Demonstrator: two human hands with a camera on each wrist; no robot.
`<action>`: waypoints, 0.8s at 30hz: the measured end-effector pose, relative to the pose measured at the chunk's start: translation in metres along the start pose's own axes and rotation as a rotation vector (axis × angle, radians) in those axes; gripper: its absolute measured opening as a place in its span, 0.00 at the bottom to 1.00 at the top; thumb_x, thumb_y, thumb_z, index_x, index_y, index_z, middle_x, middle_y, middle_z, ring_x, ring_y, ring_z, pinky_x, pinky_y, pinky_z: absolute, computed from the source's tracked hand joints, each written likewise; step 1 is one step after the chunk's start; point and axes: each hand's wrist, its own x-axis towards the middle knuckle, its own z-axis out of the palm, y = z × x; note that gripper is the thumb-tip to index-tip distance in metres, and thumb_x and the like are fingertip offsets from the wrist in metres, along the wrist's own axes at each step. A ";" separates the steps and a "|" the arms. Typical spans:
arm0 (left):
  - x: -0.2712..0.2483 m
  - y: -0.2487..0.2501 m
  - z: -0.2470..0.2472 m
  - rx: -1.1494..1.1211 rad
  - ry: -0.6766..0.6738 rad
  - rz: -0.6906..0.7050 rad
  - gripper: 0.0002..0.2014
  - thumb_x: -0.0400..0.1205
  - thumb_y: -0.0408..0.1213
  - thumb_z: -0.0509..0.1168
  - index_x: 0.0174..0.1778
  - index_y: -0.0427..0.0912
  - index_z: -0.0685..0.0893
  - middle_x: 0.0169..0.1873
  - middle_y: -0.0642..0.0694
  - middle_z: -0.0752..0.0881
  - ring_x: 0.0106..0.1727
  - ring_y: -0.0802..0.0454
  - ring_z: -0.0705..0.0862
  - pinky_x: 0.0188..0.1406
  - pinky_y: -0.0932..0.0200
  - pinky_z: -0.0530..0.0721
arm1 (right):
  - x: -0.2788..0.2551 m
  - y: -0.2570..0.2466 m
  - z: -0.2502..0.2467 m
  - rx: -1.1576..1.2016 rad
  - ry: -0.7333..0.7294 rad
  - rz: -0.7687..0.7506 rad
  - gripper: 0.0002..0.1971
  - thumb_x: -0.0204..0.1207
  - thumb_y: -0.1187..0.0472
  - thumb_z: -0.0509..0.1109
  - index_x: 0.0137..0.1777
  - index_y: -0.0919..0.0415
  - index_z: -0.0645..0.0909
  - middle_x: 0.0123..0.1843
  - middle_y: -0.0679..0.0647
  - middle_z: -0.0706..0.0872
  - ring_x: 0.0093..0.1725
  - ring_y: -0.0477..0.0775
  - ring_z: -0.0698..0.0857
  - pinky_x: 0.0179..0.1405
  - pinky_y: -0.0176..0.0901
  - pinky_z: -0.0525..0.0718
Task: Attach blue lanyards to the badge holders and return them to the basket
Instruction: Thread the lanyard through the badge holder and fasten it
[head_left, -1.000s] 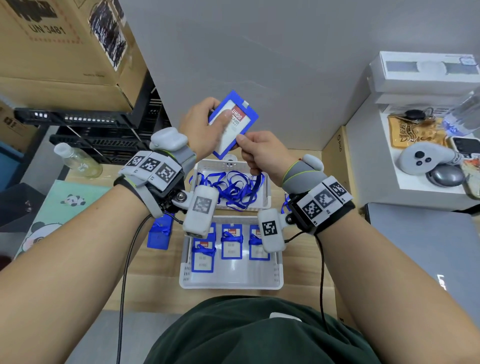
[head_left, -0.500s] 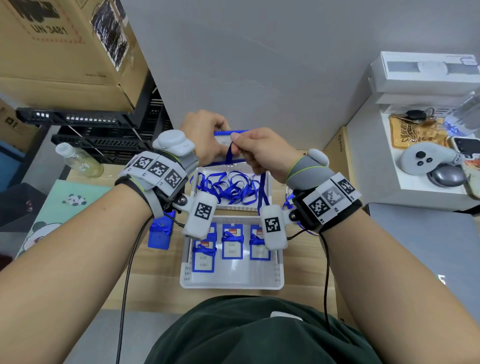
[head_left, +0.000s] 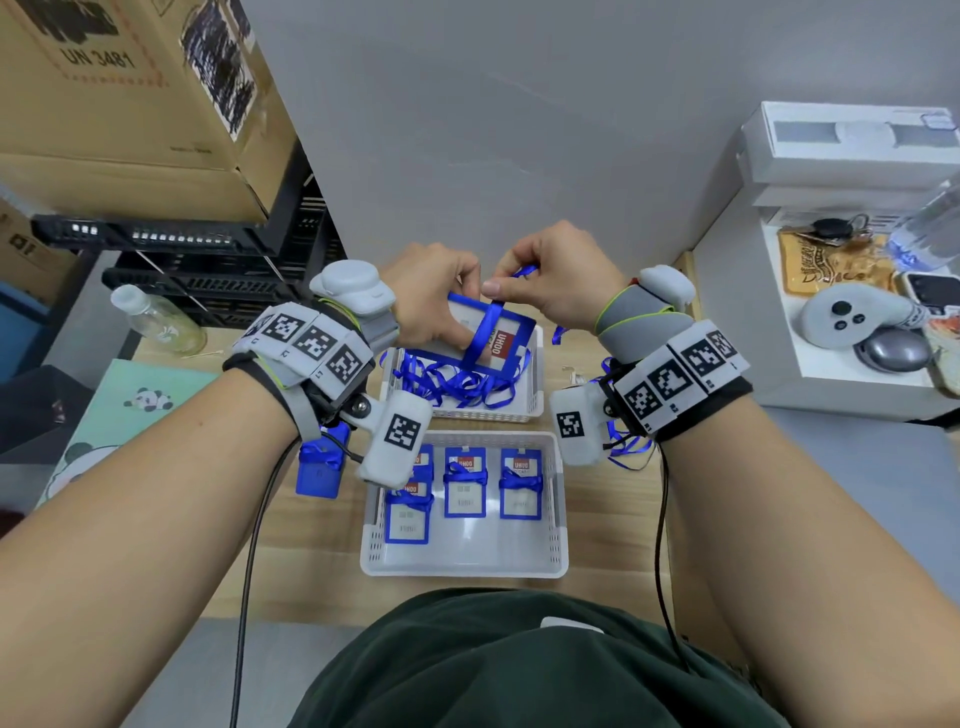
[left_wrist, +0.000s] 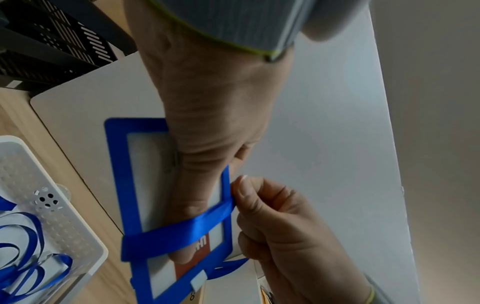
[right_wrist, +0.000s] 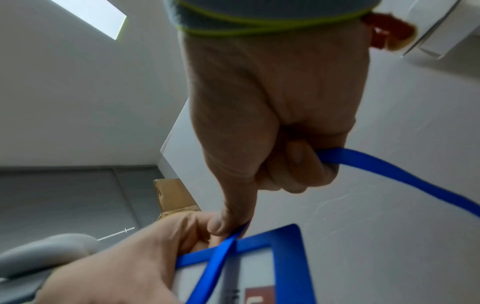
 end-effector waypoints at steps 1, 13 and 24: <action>-0.001 0.001 0.000 -0.013 0.003 0.004 0.27 0.55 0.54 0.85 0.33 0.51 0.72 0.34 0.53 0.85 0.38 0.48 0.84 0.31 0.58 0.78 | 0.000 0.001 -0.001 -0.019 -0.011 -0.007 0.08 0.73 0.49 0.78 0.39 0.53 0.88 0.23 0.40 0.77 0.24 0.42 0.74 0.26 0.25 0.68; -0.010 0.019 -0.012 -0.430 0.028 0.155 0.28 0.61 0.39 0.86 0.50 0.50 0.77 0.28 0.36 0.87 0.31 0.34 0.84 0.22 0.58 0.77 | 0.003 0.029 0.008 0.312 -0.020 0.116 0.14 0.79 0.55 0.73 0.32 0.59 0.84 0.25 0.46 0.80 0.27 0.41 0.73 0.29 0.36 0.73; -0.004 0.014 -0.010 -0.499 0.145 -0.020 0.07 0.68 0.47 0.81 0.36 0.54 0.89 0.35 0.44 0.90 0.33 0.56 0.83 0.32 0.56 0.84 | -0.004 0.051 0.032 0.161 -0.100 0.155 0.10 0.79 0.67 0.69 0.37 0.58 0.78 0.34 0.47 0.81 0.32 0.40 0.75 0.35 0.35 0.75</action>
